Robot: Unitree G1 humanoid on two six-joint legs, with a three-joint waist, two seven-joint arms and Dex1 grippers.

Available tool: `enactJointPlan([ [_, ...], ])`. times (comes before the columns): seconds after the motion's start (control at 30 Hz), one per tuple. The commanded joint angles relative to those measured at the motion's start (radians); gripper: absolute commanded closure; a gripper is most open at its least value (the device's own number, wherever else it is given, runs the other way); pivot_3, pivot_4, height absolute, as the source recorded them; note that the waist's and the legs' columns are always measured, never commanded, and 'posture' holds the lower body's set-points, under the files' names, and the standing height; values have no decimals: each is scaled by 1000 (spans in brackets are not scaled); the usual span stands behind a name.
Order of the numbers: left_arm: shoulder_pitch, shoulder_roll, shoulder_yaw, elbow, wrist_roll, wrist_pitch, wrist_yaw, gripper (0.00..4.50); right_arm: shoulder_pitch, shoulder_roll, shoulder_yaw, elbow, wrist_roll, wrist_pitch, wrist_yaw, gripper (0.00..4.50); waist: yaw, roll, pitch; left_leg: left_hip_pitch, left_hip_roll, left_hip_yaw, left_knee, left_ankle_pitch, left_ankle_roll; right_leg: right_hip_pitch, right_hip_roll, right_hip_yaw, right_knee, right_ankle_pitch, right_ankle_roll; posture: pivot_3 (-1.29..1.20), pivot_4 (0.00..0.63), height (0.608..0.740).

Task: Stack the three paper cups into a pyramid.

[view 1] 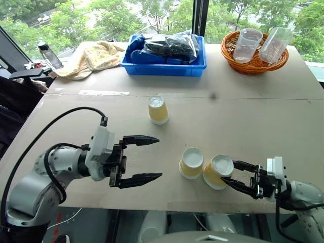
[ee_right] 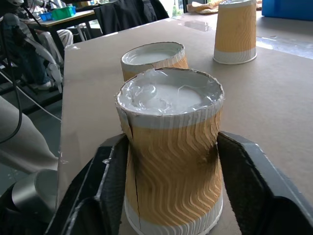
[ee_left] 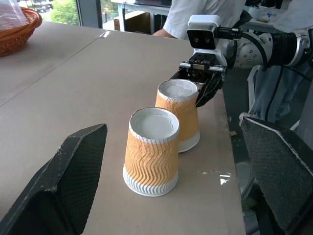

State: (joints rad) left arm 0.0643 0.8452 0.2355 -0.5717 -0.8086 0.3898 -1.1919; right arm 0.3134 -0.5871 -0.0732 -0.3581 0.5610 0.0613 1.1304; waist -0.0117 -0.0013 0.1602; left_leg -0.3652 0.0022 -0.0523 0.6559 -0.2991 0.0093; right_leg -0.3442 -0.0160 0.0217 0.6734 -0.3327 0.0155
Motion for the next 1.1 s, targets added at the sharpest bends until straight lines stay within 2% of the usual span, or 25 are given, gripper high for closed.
enactJointPlan([
  [0.03,14,-1,40,-25,-24,-2,12,0,22,-14,-40,-43,48,-3,12,19,0,0,0,0,0,0,0,0,0,0,0,0,0,0,0,0,150,740],
  [0.23,30,-68,69,-15,-57,10,113,0,53,-39,-138,-73,125,-10,35,19,1,0,0,0,0,0,0,0,0,0,0,0,0,0,0,0,150,740],
  [0.33,43,-137,78,4,-32,6,227,0,57,-84,-233,-140,253,51,38,19,1,0,0,0,0,0,0,0,0,0,0,0,0,0,0,0,150,740],
  [0.43,2,-238,45,57,80,-27,401,0,10,-131,-284,-194,363,130,1,19,0,0,1,0,0,0,3,0,0,1,0,0,2,0,0,0,150,740],
  [0.5,-38,-269,-7,113,227,-56,501,0,-41,-123,-286,-196,398,159,-48,19,2,-4,1,0,0,-1,5,0,1,1,0,-1,4,0,0,0,150,740],
  [0.63,-147,-349,-88,241,408,-60,689,0,-109,-97,-274,-169,389,180,-97,19,9,-4,1,0,-1,-3,10,0,1,3,0,-2,6,0,0,0,150,740],
  [0.73,-211,-411,-114,302,484,-92,770,0,-127,-85,-265,-149,349,166,-88,19,13,-5,2,-4,-1,-3,13,0,1,1,0,-3,6,0,1,0,150,740],
  [0.93,-324,-503,-181,407,535,-145,783,0,-134,-62,-264,-142,329,156,-77,19,26,-5,1,-14,-1,-6,14,2,-4,-7,0,-6,7,1,1,0,150,740],
  [1.1,-382,-509,-209,482,525,-159,710,0,-123,-43,-270,-140,310,140,-67,19,24,-5,1,-14,-1,-6,15,2,-4,-7,0,-6,6,1,1,0,150,740],
])
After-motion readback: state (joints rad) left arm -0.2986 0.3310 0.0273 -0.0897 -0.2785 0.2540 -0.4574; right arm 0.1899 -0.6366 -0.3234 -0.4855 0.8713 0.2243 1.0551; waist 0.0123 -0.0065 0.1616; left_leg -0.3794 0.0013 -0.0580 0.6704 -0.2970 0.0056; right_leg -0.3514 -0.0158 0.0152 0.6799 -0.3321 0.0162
